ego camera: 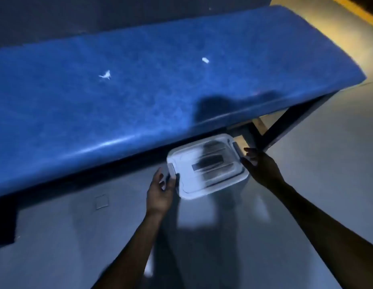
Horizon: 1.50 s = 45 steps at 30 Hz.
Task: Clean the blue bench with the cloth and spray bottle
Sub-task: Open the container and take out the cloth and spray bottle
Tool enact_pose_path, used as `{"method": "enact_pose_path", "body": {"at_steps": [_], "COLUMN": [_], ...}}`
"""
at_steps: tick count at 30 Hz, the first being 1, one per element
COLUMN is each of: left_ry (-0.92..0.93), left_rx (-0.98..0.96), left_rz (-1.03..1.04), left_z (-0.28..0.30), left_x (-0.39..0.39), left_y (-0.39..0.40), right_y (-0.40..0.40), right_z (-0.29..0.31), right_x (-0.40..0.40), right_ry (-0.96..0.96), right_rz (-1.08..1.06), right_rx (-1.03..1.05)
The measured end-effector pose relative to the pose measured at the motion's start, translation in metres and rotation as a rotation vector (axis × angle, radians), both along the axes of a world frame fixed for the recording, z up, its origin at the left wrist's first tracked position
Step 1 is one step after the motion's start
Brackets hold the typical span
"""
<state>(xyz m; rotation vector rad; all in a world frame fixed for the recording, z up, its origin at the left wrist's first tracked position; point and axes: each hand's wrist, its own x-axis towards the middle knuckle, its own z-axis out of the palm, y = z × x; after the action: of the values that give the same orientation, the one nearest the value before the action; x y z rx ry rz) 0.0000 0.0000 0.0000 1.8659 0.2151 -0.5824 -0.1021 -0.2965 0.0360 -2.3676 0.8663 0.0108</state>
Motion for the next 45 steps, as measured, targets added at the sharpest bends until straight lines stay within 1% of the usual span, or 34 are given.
{"method": "enact_pose_path", "body": {"at_steps": [2, 3, 6, 10, 12, 13, 15, 16, 17, 18, 19, 20, 21, 22, 23, 24, 25, 26, 29, 32, 35, 37, 39, 41, 44, 45], "left_ry": [0.036, 0.017, -0.103, -0.138, -0.086, -0.022, 0.109, 0.118, 0.046, -0.109, -0.314, -0.523, -0.673, -0.765, -0.81, -0.831, -0.848, -0.854, -0.821, -0.81, -0.853, -0.896, -0.938, -0.935, -0.77, -0.766], "left_rx": [0.038, 0.045, 0.026, -0.143, -0.214, -0.24, -0.285, -0.273, -0.194, -0.067, 0.047, 0.116, 0.186, 0.297, 0.421, 0.521, 0.58, 0.605, 0.59, 0.703, 0.803, 0.809, 0.76, 0.686, 0.558, 0.534], "left_rz": [-0.004, -0.013, 0.013, 0.038, 0.082, 0.108, 0.121, 0.126, 0.114, 0.066, -0.038, -0.197, -0.408, -0.627, -0.806, -0.916, -0.957, -0.964, -0.935, -0.971, -1.032, -1.036, -1.008, -0.936, -0.743, -0.682], "left_z": [-0.024, -0.036, -0.064, -0.087, -0.09, -0.088, -0.084, -0.082, -0.08, -0.076, -0.067, -0.06, -0.055, -0.052, -0.051, -0.051, -0.051, -0.049, -0.042, -0.035, -0.027, -0.019, -0.01, 0.0, 0.011, 0.009], "left_x": [0.017, 0.028, 0.034, 0.03, 0.032, 0.034, 0.039, 0.041, 0.042, 0.042, 0.042, 0.041, 0.041, 0.042, 0.041, 0.038, 0.037, 0.036, 0.035, 0.031, 0.024, 0.02, 0.018, 0.016, 0.017, 0.017], "left_y": [-0.014, -0.021, -0.031, -0.029, -0.029, -0.027, -0.023, -0.021, -0.021, -0.022, -0.027, -0.039, -0.053, -0.069, -0.084, -0.096, -0.103, -0.108, -0.115, -0.118, -0.118, -0.113, -0.105, -0.097, -0.058, -0.038], "right_y": [-0.004, -0.007, -0.012, -0.03, -0.04, -0.045, -0.052, -0.054, -0.055, -0.056, -0.055, -0.054, -0.052, -0.05, -0.048, -0.047, -0.047, -0.047, -0.048, -0.048, -0.051, -0.052, -0.052, -0.053, -0.053, -0.053], "right_z": [-0.023, -0.035, -0.061, -0.084, -0.092, -0.096, -0.099, -0.099, -0.101, -0.103, -0.104, -0.103, -0.102, -0.101, -0.1, -0.1, -0.099, -0.098, -0.097, -0.093, -0.091, -0.089, -0.086, -0.087, -0.089, -0.09], "right_x": [0.016, 0.024, 0.035, 0.036, 0.034, 0.033, 0.032, 0.031, 0.029, 0.026, 0.024, 0.022, 0.021, 0.02, 0.019, 0.018, 0.017, 0.016, 0.015, 0.015, 0.013, 0.012, 0.01, 0.009, 0.008, 0.008], "right_ry": [0.027, 0.018, 0.018, 0.036, 0.024, 0.004, -0.032, -0.033, -0.041, -0.055, -0.074, -0.097, -0.107, -0.108, -0.106, -0.112, -0.127, -0.144, -0.177, -0.169, -0.203, -0.222, -0.246, -0.236, -0.236, -0.252], "right_rz": [-0.03, -0.023, -0.048, -0.073, -0.056, -0.041, -0.101, -0.146, -0.183, -0.224, -0.272, -0.335, -0.385, -0.414, -0.432, -0.444, -0.449, -0.45, -0.473, -0.494, -0.514, -0.54, -0.556, -0.542, -0.541, -0.557], "right_rx": [0.061, 0.066, -0.046, -0.108, -0.118, -0.079, 0.189, 0.312, 0.382, 0.426, 0.471, 0.537, 0.603, 0.654, 0.687, 0.716, 0.74, 0.761, 0.799, 0.84, 0.897, 0.93, 0.963, 0.94, 0.938, 0.966]}}
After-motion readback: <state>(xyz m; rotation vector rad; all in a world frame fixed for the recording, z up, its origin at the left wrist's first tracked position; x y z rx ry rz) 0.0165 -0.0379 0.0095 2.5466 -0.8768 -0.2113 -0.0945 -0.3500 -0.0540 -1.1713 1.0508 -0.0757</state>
